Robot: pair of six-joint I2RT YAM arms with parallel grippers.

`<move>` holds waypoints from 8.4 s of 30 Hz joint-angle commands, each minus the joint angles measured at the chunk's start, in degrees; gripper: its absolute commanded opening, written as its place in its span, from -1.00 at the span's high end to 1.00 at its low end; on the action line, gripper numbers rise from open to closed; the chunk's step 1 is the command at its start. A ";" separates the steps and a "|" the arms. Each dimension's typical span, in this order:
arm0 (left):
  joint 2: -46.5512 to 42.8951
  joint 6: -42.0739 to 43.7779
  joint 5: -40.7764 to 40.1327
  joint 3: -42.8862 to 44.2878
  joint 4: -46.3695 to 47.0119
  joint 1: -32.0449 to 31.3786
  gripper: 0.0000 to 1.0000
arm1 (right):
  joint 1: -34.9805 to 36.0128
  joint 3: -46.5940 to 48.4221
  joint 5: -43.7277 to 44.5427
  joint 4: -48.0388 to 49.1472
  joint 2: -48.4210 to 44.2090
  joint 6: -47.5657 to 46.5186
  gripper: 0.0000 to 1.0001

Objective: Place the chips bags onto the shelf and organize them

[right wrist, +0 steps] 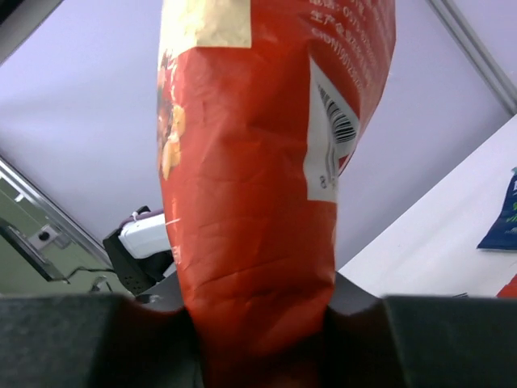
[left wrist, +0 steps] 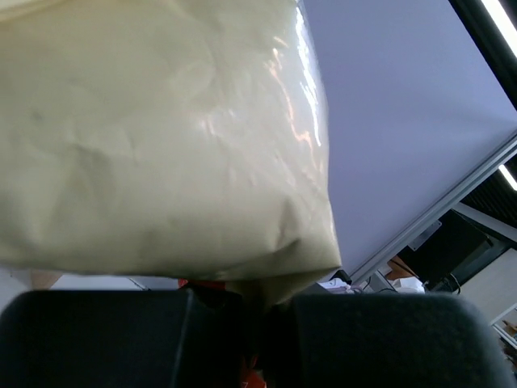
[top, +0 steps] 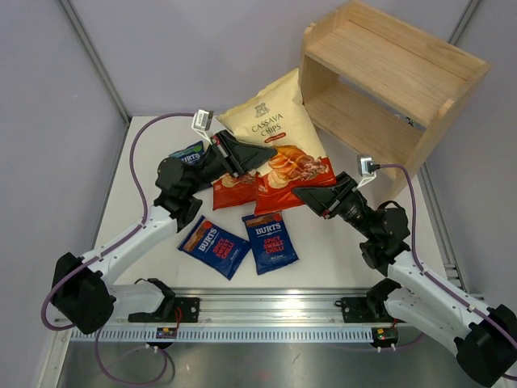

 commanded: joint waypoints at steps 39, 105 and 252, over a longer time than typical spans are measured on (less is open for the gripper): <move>-24.42 42.98 -15.50 11.77 -76.37 23.60 -0.98 | -0.03 -7.12 51.25 -12.44 1.03 14.79 1.00; -39.82 48.28 -21.83 -5.92 -82.01 22.98 -0.98 | -12.68 41.32 46.54 -54.40 38.83 25.17 -0.99; 5.81 35.97 -4.24 16.33 -58.18 -5.40 -0.32 | 24.14 -23.37 67.72 7.66 -19.35 -16.49 0.97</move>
